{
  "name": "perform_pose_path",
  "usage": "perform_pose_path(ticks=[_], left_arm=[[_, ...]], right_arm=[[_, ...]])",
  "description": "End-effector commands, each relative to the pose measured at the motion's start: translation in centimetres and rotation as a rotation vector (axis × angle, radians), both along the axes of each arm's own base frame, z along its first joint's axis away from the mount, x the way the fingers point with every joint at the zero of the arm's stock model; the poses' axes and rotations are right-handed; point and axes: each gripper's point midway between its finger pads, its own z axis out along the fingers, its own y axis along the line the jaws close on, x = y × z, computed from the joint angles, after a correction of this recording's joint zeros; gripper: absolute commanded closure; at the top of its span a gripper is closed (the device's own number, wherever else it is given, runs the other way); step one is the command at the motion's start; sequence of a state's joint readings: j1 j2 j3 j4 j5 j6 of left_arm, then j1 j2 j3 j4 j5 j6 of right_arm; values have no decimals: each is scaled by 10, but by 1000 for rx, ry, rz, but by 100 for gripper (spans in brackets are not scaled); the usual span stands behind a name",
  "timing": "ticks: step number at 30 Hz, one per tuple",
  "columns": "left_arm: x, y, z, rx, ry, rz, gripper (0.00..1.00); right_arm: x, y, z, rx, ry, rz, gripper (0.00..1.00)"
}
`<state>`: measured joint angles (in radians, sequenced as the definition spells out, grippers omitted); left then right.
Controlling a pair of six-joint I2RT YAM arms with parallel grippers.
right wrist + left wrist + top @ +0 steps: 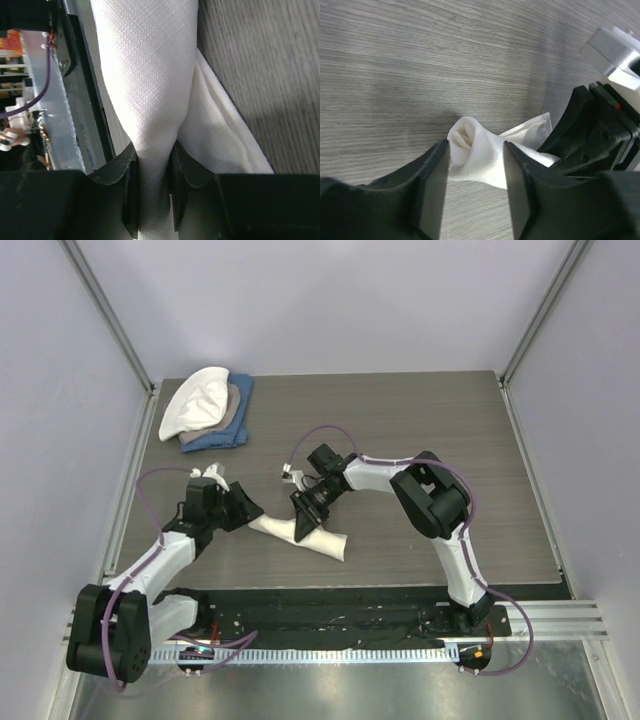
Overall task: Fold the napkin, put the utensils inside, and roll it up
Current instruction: Roll the napkin with the utensil
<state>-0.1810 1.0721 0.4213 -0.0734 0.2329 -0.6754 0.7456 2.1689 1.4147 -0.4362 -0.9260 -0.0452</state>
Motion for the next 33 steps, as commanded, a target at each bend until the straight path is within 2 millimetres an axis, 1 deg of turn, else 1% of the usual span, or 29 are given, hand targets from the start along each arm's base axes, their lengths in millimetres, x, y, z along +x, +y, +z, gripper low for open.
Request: perform_pose_path(ticks=[1,3,5,6,7,8,9,10,11,12,13,14,15,16,17,18,19,20,21,23,24,25,26,27,28,29,31,32,33], left_arm=[[8,-9,9,-43,-67,-29,53],[8,-11,3,-50,-60,-41,58],[10,-13,0,-59,-65,-47,62],[10,-15,-1,-66,-67,-53,67],[10,-16,-7,-67,-48,-56,70],[12,-17,-6,-71,-51,-61,77],[12,-17,-9,-71,-39,-63,81],[12,-17,-13,-68,-26,-62,85],[14,-17,-12,-65,-19,-61,91],[17,-17,-12,-57,-7,-56,97],[17,-17,-14,-53,4,-57,100],[19,-17,-12,-54,5,-57,100],[18,-17,-14,-54,17,-57,100],[18,-17,-15,-54,25,-57,100],[19,-18,-13,-59,26,-63,100],[18,-19,-15,-60,33,-63,100],[17,-19,-16,-62,43,-66,100],[18,-20,-15,-64,45,-67,100],[17,-20,-17,-64,56,-66,100],[17,-20,-17,-62,73,-62,100],[16,-20,-17,-63,83,-59,100],[16,-19,-17,-61,90,-59,100],[15,-19,-17,-58,114,-57,100],[15,-19,-17,-55,121,-54,100],[14,-18,-18,-52,136,-53,100],[15,-18,-16,-48,143,-50,100],[16,-18,-15,-46,150,-49,100],[16,-17,-15,-43,153,-46,100],[16,-17,-14,-43,155,-46,100]], right_arm=[[-2,1,-3,4,95,-6,77],[1,1,-5,6,108,-11,78],[4,0,-6,5,114,-20,78],[5,0,-6,3,109,-22,77],[7,0,-5,2,103,-28,77],[11,-2,-7,-15,80,-42,76],[14,-2,-6,-17,63,-48,75],[18,-2,1,-17,43,-59,71],[25,-3,2,-33,5,-76,69],[37,-5,13,-50,-77,-109,61],[41,-5,19,-52,-108,-119,59],[46,-5,34,-40,-157,-133,55],[49,-5,40,-42,-188,-145,53],[57,-9,45,-63,-242,-174,50],[61,-9,62,-47,-293,-189,43],[63,-10,69,-40,-335,-199,40],[69,-13,72,-60,-392,-221,36],[71,-15,78,-59,-434,-228,31],[69,-14,91,-36,-514,-223,24],[73,-18,96,-62,-636,-233,21],[63,-12,100,-45,-713,-206,17],[62,-12,102,-50,-766,-198,16],[69,-17,100,-100,-847,-229,15],[64,-16,93,-107,-901,-226,14],[56,-10,100,-95,-986,-191,13],[61,-14,101,-144,-1070,-222,13],[61,-15,96,-166,-1178,-210,12],[54,-10,94,-169,-1212,-190,12],[58,-13,92,-196,-1250,-205,12]])
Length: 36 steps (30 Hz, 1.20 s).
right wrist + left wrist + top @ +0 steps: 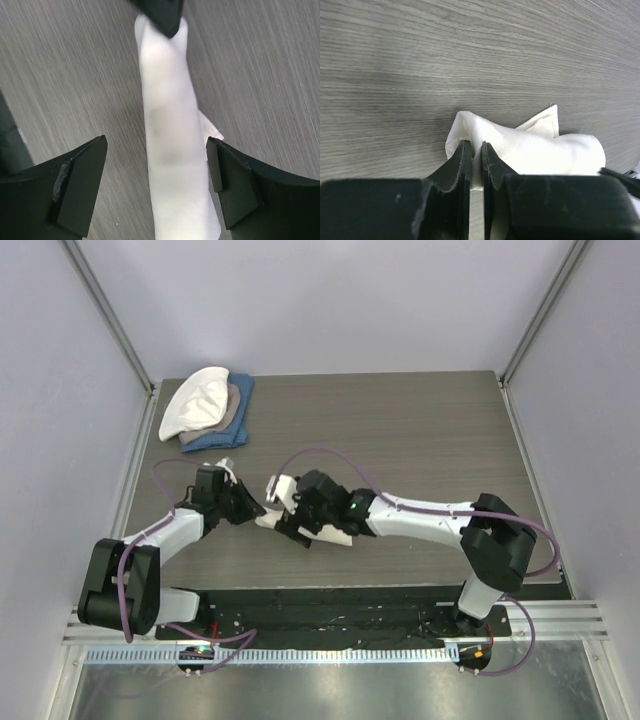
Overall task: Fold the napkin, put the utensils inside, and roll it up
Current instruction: Roll the napkin with the utensil
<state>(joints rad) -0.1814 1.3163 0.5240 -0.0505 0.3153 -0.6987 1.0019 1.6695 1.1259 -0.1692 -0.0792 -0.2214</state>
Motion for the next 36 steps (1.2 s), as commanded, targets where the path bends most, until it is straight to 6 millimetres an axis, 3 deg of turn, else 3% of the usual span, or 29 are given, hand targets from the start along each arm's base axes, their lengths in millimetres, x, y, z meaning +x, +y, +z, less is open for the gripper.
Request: perform_pose_path(ticks=[1,8,14,19,20,21,24,25,26,28,36], left_arm=[[3,0,7,10,16,-4,100],[3,-1,7,8,25,-7,100],[3,-3,6,2,28,-18,100],[4,-5,8,-8,21,-35,100],[6,-6,10,-11,12,-39,100],[5,-7,10,-13,12,-41,100],[8,-6,13,-10,-1,-36,70],[10,-3,15,2,-11,-24,48],[10,-2,16,9,-16,-19,40],[9,2,16,32,-21,-10,31],[0,11,24,46,-86,25,25]], right_arm=[[30,-9,7,-95,-321,-85,12],[24,-3,-31,-176,-290,-22,13],[25,-6,-50,-214,-224,-7,16],[32,-13,-60,-181,-66,-11,28],[19,-12,-66,-169,20,40,32],[18,-8,-64,-152,55,54,35],[0,-7,-69,-111,228,121,47],[-9,-7,-76,-109,297,133,51],[-14,-9,-74,-90,367,151,53],[-21,-10,-77,-79,456,154,57],[-38,-12,-84,-35,850,92,67]])
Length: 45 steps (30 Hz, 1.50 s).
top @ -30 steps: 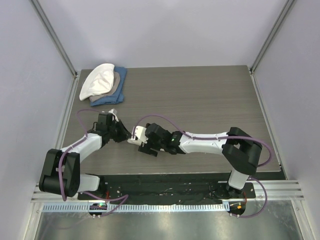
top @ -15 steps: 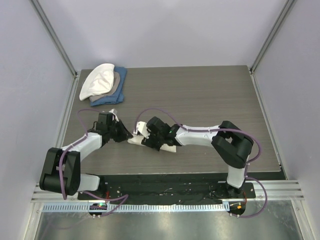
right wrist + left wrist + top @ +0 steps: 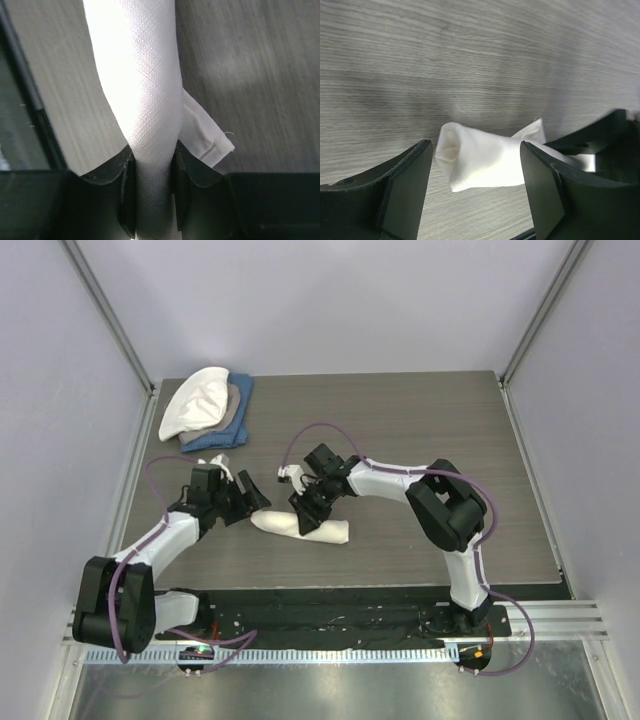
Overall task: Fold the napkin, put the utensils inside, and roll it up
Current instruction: Roll the napkin with the utensil
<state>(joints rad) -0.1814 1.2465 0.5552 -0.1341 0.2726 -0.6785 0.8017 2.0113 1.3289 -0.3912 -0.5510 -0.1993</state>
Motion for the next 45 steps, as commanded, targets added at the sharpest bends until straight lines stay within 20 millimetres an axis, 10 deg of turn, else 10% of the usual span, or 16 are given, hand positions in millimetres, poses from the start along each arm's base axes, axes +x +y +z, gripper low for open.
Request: perform_pose_path(ticks=[1,13,20,24,32,45], left_arm=[[-1,2,10,-2,-67,8,26],[-9,-6,2,-43,-72,-31,45],[-2,-9,-6,-46,-64,-44,80],[1,-8,-9,-39,-42,-40,100],[1,-4,-14,-3,41,-25,100],[4,-7,-24,0,131,-37,100]], right_arm=[[-41,0,0,6,358,-2,68],[-19,-1,-18,28,529,-100,68],[-8,-3,-11,21,469,-127,54],[17,-10,13,-12,294,-210,42],[58,-17,102,97,-289,-276,13],[31,5,70,-109,-833,-106,5]])
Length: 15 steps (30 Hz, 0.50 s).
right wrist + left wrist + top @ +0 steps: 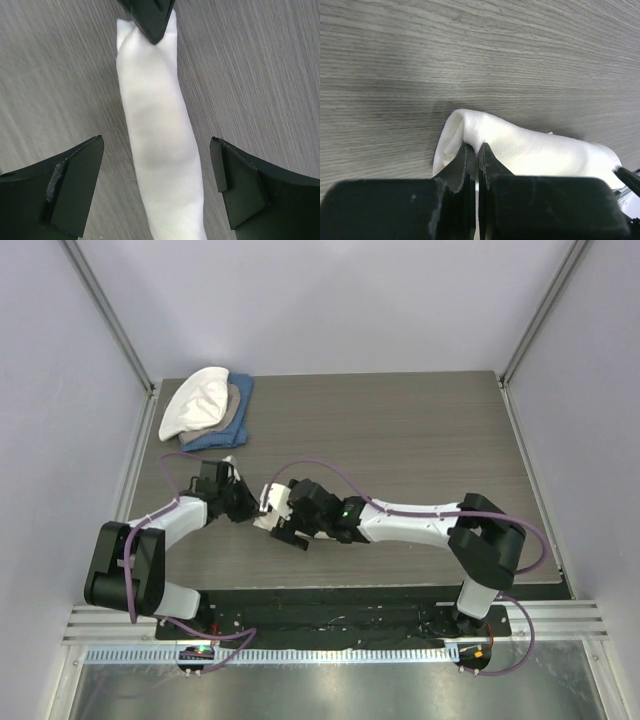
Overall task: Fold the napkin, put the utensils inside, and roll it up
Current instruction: Roll the napkin with the utensil
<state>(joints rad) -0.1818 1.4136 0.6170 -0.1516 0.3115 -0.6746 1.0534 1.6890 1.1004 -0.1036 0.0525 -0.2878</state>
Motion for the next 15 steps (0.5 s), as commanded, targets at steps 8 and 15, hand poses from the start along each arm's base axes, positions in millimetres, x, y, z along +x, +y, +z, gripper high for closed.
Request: perform_pose_path(ticks=[8,15], left_arm=[[5,-2,3,0,5,-14,100],[8,-7,8,-24,-16,-30,94]], right_arm=[[19,-3,-37,-162,-129,20,5],[26,-11,-56,-174,29,-1,12]])
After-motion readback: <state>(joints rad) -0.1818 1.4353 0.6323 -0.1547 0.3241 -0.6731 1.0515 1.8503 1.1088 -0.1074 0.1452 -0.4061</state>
